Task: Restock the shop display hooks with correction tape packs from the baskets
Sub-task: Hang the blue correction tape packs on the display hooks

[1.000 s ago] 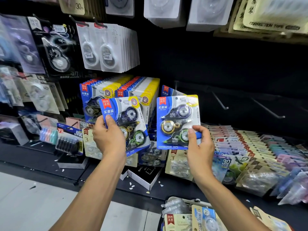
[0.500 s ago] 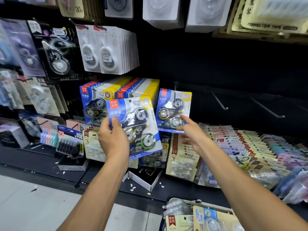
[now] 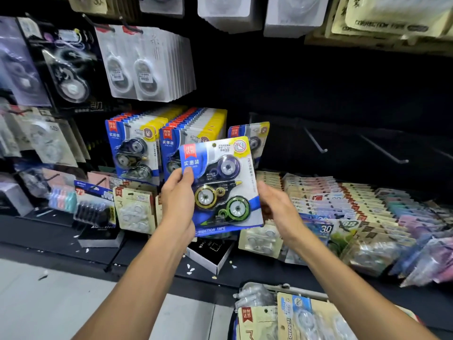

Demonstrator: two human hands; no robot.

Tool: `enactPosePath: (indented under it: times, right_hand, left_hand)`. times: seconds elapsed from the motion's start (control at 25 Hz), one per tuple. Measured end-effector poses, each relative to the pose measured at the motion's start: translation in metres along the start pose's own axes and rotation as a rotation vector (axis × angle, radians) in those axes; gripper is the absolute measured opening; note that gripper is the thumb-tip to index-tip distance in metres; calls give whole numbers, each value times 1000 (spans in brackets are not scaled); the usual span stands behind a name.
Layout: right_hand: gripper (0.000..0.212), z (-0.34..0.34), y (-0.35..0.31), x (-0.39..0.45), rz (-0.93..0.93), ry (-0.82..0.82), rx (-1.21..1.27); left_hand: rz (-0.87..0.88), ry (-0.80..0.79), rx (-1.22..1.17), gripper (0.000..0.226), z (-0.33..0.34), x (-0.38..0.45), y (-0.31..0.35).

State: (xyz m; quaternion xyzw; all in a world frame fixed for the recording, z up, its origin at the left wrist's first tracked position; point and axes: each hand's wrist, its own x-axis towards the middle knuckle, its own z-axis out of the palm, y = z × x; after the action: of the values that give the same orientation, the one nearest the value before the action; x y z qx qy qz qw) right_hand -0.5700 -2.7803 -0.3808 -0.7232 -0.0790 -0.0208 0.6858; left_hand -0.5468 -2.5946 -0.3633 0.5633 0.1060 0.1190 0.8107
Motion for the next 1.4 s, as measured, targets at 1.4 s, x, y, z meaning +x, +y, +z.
enactPosePath:
  times: [1.4]
  right_hand:
    - [79, -32, 16, 72, 363, 411, -536]
  left_hand:
    - [292, -289, 1083, 91, -2, -11, -14]
